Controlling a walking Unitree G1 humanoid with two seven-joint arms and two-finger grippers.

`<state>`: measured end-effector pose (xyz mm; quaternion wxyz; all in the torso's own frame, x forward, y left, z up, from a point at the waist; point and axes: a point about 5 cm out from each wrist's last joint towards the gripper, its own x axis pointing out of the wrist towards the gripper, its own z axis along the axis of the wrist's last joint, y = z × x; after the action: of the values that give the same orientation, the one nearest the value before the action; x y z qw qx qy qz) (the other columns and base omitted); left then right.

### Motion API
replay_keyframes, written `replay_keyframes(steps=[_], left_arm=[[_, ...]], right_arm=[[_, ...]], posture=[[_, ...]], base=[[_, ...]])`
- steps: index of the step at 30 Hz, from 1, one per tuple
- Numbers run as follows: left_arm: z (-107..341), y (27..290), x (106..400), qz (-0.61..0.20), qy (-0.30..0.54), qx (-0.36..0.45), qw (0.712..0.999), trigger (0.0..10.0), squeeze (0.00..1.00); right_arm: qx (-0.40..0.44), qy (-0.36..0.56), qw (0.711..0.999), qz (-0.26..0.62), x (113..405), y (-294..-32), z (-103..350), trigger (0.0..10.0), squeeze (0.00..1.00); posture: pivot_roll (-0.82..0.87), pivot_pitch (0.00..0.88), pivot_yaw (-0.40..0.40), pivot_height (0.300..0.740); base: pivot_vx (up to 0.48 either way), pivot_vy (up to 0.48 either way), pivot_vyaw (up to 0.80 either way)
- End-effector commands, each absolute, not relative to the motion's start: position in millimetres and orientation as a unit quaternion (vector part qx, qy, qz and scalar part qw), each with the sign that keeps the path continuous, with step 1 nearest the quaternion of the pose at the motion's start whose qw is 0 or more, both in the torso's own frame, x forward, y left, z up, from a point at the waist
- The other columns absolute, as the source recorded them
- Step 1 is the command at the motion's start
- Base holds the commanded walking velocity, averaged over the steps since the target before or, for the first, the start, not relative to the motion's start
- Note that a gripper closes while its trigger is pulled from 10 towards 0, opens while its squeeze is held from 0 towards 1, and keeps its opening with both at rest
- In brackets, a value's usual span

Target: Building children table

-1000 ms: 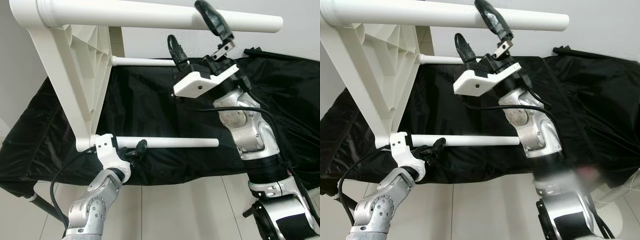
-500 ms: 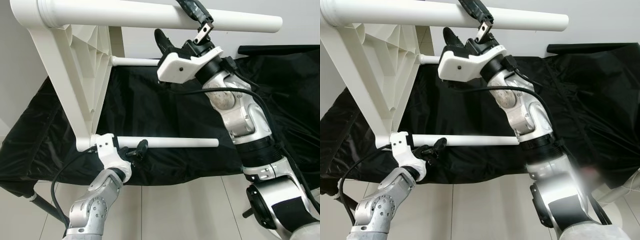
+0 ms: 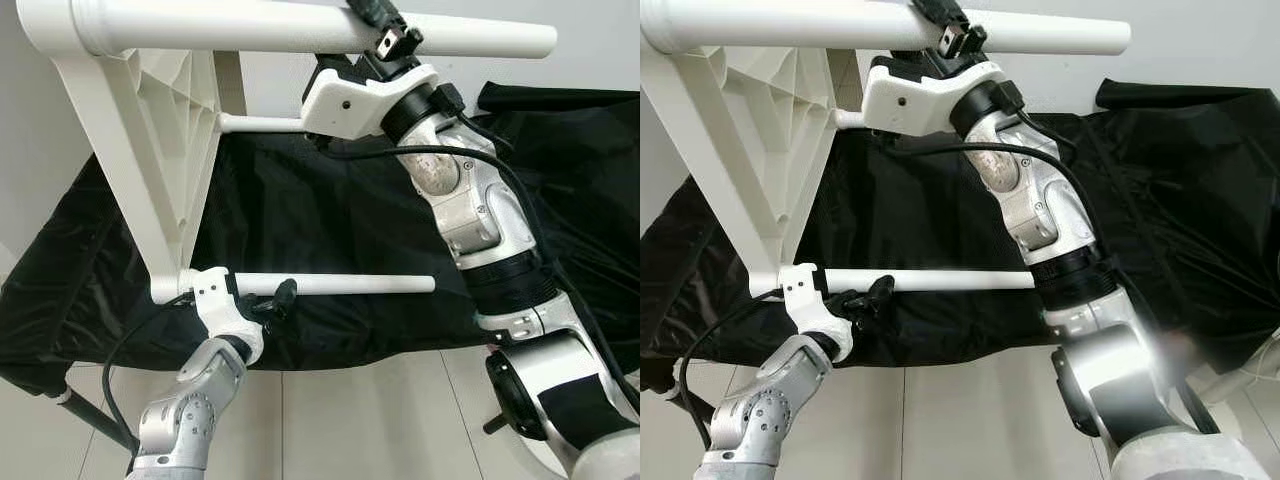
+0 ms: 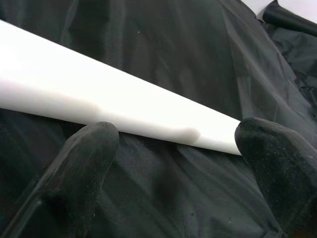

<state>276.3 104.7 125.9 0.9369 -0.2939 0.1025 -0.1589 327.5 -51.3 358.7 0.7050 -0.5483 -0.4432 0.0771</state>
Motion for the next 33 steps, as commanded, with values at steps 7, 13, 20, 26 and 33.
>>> replay_keyframes(steps=[7,13,20,26,33], left_arm=[[117,87,283,-0.138,0.138,-0.337,0.921,10.0,0.00],[112,88,285,-0.114,0.161,-0.327,0.924,10.0,0.00],[116,101,284,-0.072,0.161,-0.338,0.925,10.0,0.00],[112,103,283,-0.031,0.177,-0.341,0.923,10.0,0.00],[115,96,282,-0.020,0.189,-0.349,0.918,10.0,0.00]], right_arm=[[-0.521,-0.438,0.729,0.077,326,-51,362,0.0,0.00],[-0.516,-0.433,0.735,0.072,326,-53,364,0.0,0.00],[-0.514,-0.430,0.739,0.075,326,-51,364,0.0,0.00],[-0.503,-0.433,0.744,0.078,324,-48,365,0.0,0.00],[-0.492,-0.436,0.749,0.082,321,-41,367,0.0,0.00]], posture=[[-0.04,0.032,0.045,0.740],[-0.03,0.053,0.045,0.740],[-0.03,0.072,0.046,0.740],[-0.03,0.085,0.038,0.740],[-0.05,0.102,0.033,0.740]], base=[[0.000,0.000,0.00],[0.000,0.000,0.00],[0.000,0.000,0.00],[0.000,0.000,0.00],[0.000,0.000,0.00]])
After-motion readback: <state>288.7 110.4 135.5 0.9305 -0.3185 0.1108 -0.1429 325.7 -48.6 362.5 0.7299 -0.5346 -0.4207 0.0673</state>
